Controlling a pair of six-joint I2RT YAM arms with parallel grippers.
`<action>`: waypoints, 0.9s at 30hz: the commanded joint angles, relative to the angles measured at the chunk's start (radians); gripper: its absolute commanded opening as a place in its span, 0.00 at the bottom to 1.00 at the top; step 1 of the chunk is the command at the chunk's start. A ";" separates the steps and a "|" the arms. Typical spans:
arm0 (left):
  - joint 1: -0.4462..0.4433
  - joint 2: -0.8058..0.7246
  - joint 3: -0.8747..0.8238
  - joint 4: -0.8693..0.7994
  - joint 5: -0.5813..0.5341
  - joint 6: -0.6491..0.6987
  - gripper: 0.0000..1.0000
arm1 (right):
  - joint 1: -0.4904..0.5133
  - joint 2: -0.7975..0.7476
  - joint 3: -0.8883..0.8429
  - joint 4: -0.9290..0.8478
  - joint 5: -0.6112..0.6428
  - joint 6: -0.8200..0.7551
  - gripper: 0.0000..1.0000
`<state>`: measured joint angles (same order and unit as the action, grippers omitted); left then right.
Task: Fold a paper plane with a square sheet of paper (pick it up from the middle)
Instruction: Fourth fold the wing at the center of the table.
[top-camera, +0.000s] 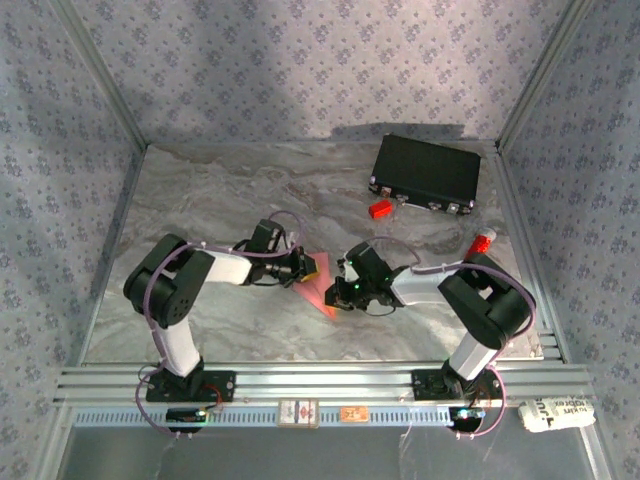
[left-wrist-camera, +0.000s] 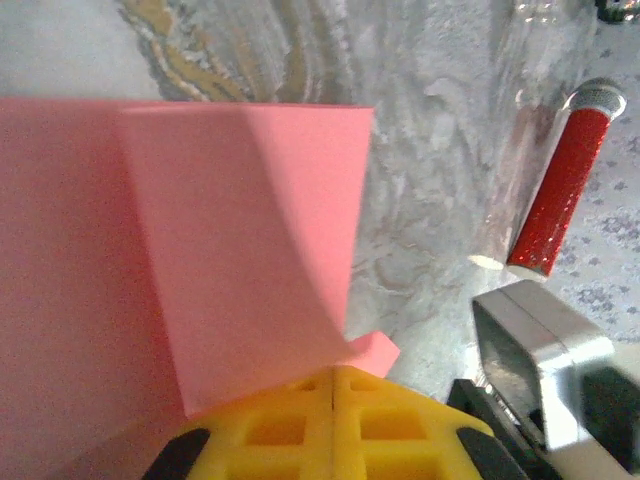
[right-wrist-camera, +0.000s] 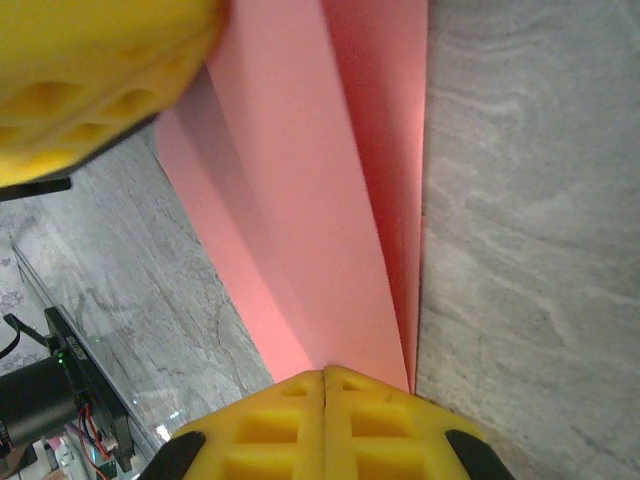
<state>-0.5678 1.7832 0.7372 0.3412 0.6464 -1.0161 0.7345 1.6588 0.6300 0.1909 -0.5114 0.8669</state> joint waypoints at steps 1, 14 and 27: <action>-0.025 -0.065 0.009 -0.050 -0.001 0.039 0.01 | -0.013 0.045 -0.029 -0.093 0.006 -0.028 0.00; -0.099 0.011 0.008 -0.190 -0.074 0.107 0.00 | -0.023 0.047 -0.035 -0.085 -0.005 -0.031 0.00; -0.092 0.055 0.047 -0.288 -0.109 0.138 0.00 | -0.024 -0.038 0.033 -0.089 -0.022 -0.032 0.02</action>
<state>-0.6640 1.8030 0.7849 0.1493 0.6117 -0.9051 0.7147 1.6474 0.6312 0.1680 -0.5411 0.8467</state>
